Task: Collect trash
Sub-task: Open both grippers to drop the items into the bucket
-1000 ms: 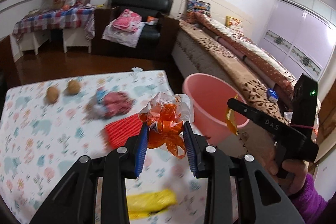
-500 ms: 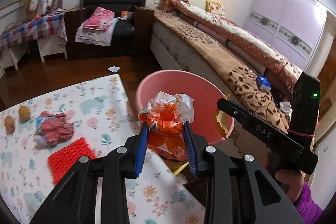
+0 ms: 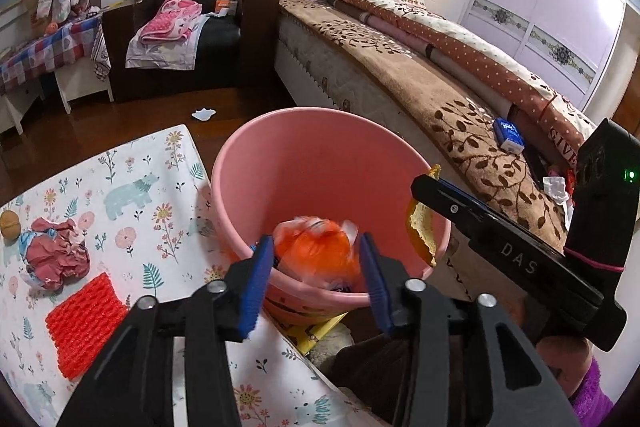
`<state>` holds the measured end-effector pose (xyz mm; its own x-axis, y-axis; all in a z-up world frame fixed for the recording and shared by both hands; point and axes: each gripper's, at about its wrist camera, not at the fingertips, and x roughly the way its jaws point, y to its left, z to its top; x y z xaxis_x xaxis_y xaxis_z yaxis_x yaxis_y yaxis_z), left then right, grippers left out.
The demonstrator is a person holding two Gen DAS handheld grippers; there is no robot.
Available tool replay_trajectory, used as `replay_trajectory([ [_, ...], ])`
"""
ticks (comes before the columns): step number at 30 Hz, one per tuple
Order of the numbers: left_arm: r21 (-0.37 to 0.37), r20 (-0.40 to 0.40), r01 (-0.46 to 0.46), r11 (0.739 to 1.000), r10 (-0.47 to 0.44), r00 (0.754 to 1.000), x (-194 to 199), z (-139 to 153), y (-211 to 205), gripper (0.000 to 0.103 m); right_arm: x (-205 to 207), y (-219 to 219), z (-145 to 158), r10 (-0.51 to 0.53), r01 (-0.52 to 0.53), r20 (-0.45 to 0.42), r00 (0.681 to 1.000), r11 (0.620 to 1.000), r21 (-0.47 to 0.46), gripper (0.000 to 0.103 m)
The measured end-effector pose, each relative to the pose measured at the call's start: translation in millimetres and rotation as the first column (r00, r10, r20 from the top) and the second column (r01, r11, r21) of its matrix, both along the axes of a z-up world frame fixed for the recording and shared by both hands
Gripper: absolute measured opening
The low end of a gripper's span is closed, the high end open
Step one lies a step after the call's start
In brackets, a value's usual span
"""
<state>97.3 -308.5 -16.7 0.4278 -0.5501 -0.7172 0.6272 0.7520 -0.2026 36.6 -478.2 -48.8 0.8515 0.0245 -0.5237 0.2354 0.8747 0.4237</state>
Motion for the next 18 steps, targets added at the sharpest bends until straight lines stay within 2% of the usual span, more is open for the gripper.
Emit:
replay_trajectory([
  [9,-0.035,-0.019,-0.043,0.998,0.042,0.999,2,5,24,0.047,2,2,1,-0.005,0.005,0.003,1.0,1.0,-0.007,0.021],
  [12,-0.045,-0.01,-0.052,0.998,0.051,0.999,0,10,35,0.051,2,1,2,-0.02,0.02,-0.005,1.0,1.0,-0.014,0.027],
  [13,-0.048,-0.003,-0.055,0.997,0.055,0.999,-2,12,39,0.051,2,1,3,-0.023,0.023,0.0,1.0,1.0,-0.009,0.034],
  [14,-0.051,0.011,-0.062,0.997,0.063,0.998,-4,15,45,0.051,1,1,4,-0.025,0.025,0.006,1.0,1.0,-0.004,0.037],
  [18,-0.062,0.058,-0.089,0.994,0.092,0.994,-8,28,68,0.052,-1,5,10,-0.016,0.016,0.01,1.0,1.0,-0.018,0.038],
])
